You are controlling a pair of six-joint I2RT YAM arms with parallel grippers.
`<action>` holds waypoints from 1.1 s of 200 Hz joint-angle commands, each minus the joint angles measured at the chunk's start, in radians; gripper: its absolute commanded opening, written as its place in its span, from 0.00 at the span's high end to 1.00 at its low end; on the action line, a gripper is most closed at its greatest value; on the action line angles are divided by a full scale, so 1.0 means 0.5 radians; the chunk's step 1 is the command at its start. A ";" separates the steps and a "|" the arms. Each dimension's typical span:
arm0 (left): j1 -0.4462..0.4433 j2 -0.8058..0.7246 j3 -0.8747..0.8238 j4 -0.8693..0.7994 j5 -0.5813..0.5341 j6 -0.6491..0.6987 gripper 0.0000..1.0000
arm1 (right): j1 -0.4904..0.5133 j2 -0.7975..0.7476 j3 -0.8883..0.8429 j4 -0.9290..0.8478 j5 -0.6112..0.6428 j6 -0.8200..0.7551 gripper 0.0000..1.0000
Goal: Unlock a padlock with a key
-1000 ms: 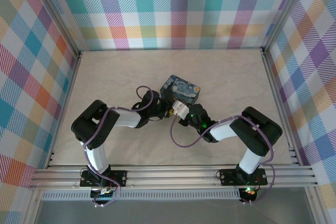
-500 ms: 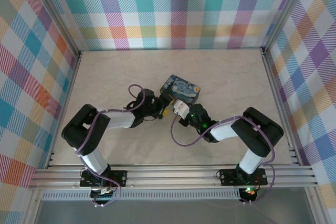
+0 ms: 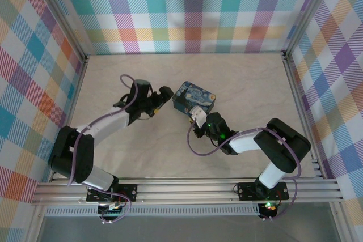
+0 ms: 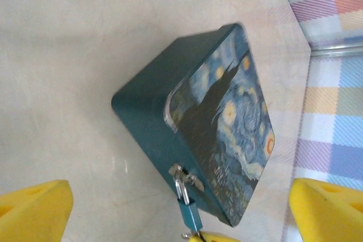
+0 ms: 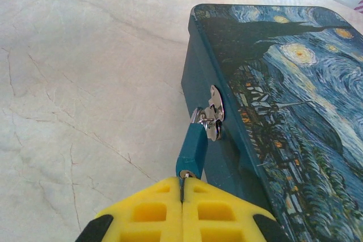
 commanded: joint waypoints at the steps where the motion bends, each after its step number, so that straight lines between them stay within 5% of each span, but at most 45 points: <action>1: 0.068 0.196 0.341 -0.406 0.143 0.561 0.00 | 0.006 0.014 -0.005 0.039 -0.058 0.075 1.00; 57: 0.101 0.886 1.084 -0.811 0.497 1.020 0.08 | 0.005 0.051 0.005 0.063 -0.061 0.088 1.00; 106: 0.099 1.290 1.436 -0.864 0.662 1.086 0.13 | 0.006 0.044 0.008 0.048 -0.066 0.085 1.00; 173: 0.108 1.326 1.377 -0.882 0.422 1.046 0.31 | 0.006 0.033 -0.020 0.036 -0.053 0.127 1.00; 220: 0.181 1.189 0.983 -0.601 0.427 0.807 0.45 | -0.001 0.046 -0.052 0.032 -0.101 0.306 1.00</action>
